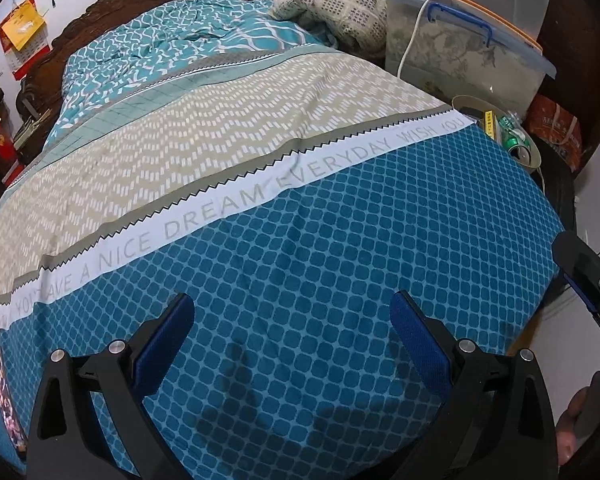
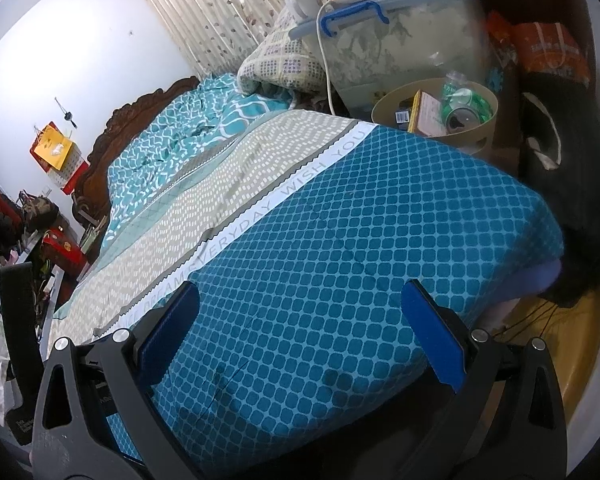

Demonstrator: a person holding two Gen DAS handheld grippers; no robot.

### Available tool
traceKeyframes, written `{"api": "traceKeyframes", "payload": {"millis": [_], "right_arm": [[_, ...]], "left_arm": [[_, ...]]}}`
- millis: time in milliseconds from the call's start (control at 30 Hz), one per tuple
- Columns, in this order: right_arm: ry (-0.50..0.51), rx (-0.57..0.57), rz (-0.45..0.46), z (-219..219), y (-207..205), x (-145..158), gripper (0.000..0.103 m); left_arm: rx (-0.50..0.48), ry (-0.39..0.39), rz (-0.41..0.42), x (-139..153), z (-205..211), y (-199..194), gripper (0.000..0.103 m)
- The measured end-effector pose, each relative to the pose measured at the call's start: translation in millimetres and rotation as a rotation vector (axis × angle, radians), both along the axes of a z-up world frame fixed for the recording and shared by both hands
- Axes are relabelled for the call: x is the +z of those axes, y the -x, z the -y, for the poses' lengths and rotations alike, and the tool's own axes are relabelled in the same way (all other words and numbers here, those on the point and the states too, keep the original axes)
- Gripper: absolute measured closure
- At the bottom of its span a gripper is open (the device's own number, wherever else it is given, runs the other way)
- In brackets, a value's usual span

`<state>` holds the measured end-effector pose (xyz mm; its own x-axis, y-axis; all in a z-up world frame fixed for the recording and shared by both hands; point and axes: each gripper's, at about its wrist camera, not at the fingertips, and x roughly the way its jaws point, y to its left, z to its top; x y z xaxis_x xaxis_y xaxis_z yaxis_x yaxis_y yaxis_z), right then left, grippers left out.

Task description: Collect trash

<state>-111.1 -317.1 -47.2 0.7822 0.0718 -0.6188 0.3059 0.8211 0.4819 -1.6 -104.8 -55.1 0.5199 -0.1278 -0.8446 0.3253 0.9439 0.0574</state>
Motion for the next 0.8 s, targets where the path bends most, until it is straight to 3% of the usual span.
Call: {"api": "traceKeyframes", "payload": {"millis": [800], "right_arm": [[-0.013, 0.007, -0.021, -2.2, -3.9, -6.4, 0.003]], "left_arm": [[0.011, -0.035, 0.041, 0.9, 1.7, 0.5, 0.009]]}}
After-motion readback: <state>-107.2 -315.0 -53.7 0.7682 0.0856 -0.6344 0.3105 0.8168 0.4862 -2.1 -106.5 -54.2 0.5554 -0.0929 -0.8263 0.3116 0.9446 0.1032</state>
